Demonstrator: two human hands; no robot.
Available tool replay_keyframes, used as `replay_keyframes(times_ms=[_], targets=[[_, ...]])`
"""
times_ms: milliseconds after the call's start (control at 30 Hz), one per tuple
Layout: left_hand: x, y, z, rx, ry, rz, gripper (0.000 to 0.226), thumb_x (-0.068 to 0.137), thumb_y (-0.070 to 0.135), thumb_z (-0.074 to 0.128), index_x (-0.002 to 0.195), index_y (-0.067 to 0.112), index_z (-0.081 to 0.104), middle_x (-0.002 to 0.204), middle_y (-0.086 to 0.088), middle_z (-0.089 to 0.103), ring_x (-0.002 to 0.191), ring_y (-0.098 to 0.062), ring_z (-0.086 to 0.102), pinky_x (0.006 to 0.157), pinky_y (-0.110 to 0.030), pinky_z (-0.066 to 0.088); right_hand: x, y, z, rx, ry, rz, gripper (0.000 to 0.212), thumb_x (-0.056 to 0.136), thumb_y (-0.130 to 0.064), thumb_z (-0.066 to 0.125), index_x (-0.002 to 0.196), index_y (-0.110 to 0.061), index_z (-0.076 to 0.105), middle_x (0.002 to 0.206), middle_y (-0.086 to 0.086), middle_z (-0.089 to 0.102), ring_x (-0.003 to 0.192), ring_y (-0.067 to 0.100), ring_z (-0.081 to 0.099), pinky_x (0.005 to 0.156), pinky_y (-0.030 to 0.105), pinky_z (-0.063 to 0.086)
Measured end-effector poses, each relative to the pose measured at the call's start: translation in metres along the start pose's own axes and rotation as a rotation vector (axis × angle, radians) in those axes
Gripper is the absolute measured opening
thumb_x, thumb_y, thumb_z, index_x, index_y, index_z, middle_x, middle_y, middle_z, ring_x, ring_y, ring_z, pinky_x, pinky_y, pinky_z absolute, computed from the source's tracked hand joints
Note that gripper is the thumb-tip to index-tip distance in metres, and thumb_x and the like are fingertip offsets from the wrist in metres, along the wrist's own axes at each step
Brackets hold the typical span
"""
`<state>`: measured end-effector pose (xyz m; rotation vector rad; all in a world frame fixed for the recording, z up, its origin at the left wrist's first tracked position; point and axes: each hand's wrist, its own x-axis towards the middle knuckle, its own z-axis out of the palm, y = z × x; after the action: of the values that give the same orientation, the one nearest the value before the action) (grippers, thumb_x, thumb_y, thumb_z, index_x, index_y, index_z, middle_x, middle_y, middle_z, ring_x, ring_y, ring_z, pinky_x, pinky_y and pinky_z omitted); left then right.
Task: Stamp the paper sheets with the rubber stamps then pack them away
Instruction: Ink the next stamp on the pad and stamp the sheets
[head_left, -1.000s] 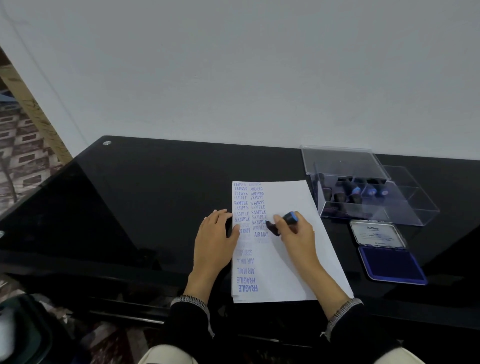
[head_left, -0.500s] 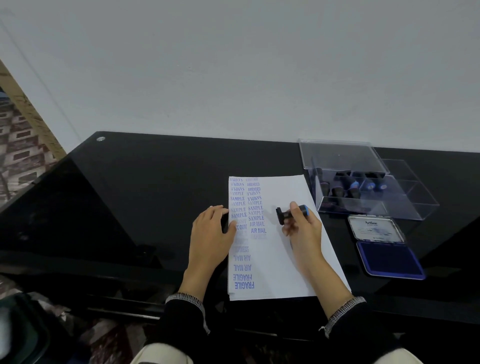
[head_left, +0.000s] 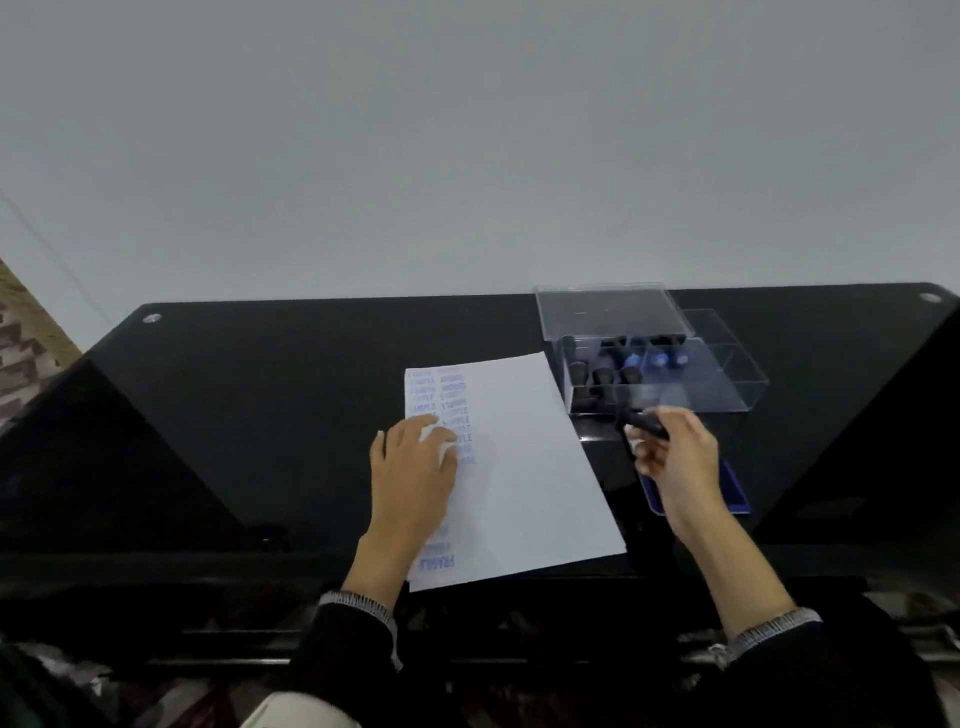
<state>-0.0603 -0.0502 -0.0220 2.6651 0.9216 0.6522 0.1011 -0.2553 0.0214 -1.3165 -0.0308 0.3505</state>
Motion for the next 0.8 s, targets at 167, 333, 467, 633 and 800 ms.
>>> replay_keyframes(times_ms=[167, 333, 467, 633, 800], targets=[[-0.012, 0.095, 0.023, -0.338, -0.176, 0.222, 0.028, 0.095, 0.032, 0.056, 0.12, 0.024, 0.064, 0.131, 0.006, 0.056, 0.124, -0.016, 0.047, 0.108, -0.029, 0.028, 0.014, -0.012, -0.066, -0.466, 0.103, -0.181, 0.03, 0.096, -0.027, 0.048, 0.068, -0.019, 0.056, 0.062, 0.006, 0.059, 0.042, 0.008, 0.042, 0.041, 0.02, 0.03], [-0.021, 0.148, 0.053, -0.251, -0.377, 0.366, 0.073, 0.086, 0.06, 0.056, 0.146, 0.024, 0.036, 0.15, 0.009, 0.035, 0.143, -0.013, 0.019, 0.117, -0.029, 0.006, 0.009, -0.018, -0.091, -0.851, 0.112, -0.405, 0.037, 0.094, -0.029, 0.053, 0.063, -0.01, 0.046, 0.056, 0.007, 0.051, 0.053, 0.011, 0.044, 0.054, 0.018, 0.035], [-0.024, 0.152, 0.067, -0.232, -0.366, 0.364, 0.083, 0.082, 0.068, 0.054, 0.148, 0.026, 0.028, 0.152, 0.011, 0.029, 0.144, -0.012, 0.013, 0.12, -0.034, 0.002, 0.01, -0.017, -0.095, -1.074, 0.089, -0.458, 0.034, 0.094, -0.03, 0.05, 0.066, -0.014, 0.039, 0.054, 0.001, 0.045, 0.052, 0.017, 0.044, 0.054, 0.034, 0.036], [-0.028, 0.15, 0.073, -0.249, -0.294, 0.371, 0.076, 0.085, 0.066, 0.051, 0.147, 0.028, 0.031, 0.149, 0.014, 0.032, 0.142, -0.008, 0.018, 0.118, -0.028, 0.0, 0.006, -0.015, -0.091, -1.377, 0.057, -0.501, 0.027, 0.095, -0.033, 0.047, 0.074, -0.018, 0.039, 0.061, -0.002, 0.05, 0.058, 0.022, 0.047, 0.05, 0.031, 0.032], [-0.027, 0.149, 0.075, -0.295, -0.281, 0.363, 0.073, 0.086, 0.063, 0.053, 0.147, 0.029, 0.032, 0.148, 0.016, 0.033, 0.142, -0.006, 0.018, 0.117, -0.026, -0.001, 0.009, -0.007, -0.085, -1.45, 0.054, -0.462, 0.021, 0.097, -0.03, 0.045, 0.08, -0.018, 0.038, 0.058, -0.004, 0.045, 0.054, 0.021, 0.046, 0.046, 0.029, 0.03]])
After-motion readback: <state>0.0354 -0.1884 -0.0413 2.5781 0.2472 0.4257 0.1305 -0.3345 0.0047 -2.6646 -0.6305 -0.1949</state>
